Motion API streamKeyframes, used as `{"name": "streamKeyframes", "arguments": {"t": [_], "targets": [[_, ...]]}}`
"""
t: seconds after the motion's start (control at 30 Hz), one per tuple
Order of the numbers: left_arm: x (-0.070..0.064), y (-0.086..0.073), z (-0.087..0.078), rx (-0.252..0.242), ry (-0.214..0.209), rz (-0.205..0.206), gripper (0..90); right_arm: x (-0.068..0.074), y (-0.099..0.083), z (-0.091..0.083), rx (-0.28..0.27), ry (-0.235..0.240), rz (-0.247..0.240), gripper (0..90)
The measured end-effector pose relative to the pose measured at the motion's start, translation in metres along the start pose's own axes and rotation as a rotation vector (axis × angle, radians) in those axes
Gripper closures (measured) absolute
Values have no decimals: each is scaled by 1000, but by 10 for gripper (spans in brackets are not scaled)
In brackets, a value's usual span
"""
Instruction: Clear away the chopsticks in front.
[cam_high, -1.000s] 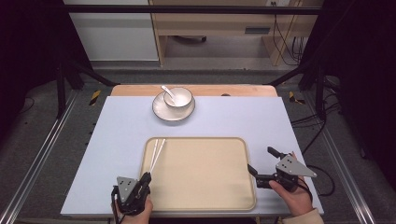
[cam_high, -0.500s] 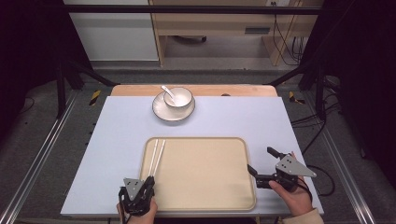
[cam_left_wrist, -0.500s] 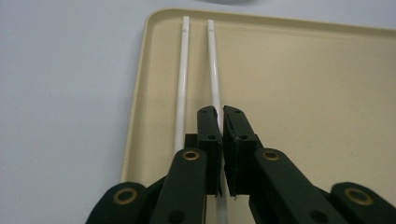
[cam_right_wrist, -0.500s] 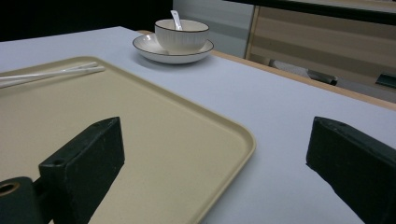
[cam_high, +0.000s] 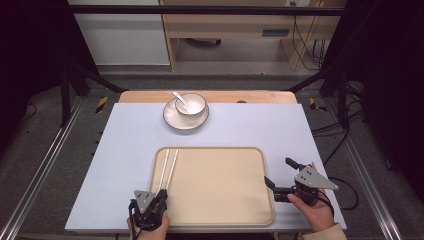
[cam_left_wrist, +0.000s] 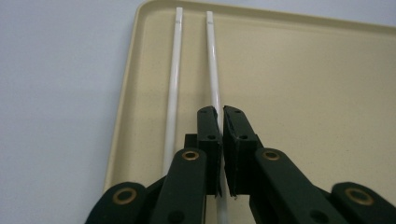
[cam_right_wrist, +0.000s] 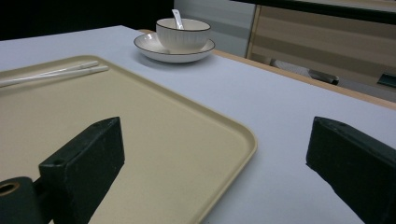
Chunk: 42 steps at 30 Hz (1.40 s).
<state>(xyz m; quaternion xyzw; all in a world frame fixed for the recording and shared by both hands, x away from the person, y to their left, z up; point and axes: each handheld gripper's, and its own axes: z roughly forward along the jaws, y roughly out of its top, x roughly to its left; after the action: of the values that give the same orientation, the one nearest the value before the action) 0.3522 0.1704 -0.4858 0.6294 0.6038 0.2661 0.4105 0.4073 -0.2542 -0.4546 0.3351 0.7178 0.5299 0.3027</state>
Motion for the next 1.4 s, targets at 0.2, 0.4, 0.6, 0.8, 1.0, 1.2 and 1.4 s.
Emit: {"name": "streamKeyframes", "arguments": {"t": [0.2,0.4,0.6,0.8,1.0,1.2,1.4], "targets": [[0,-1,1,0,4,-6,846,0,0,1,2,2,-2,44],[-7,22,-11,-59,-32,36,674,-1,-1,0,2,-4,4,43],[-4,54,-3,-52,-82,136,559,-1,-1,0,6,-8,0,42],[5,88,7,-55,-103,211,460,-4,-1,1,9,-20,1,40],[22,113,18,-48,-78,334,390,-6,-3,0,17,-37,-2,38],[42,125,24,-102,-141,327,335,-11,-3,-1,11,-70,9,37],[59,127,33,-152,-205,334,271,-15,-4,-3,13,-112,20,37]]}}
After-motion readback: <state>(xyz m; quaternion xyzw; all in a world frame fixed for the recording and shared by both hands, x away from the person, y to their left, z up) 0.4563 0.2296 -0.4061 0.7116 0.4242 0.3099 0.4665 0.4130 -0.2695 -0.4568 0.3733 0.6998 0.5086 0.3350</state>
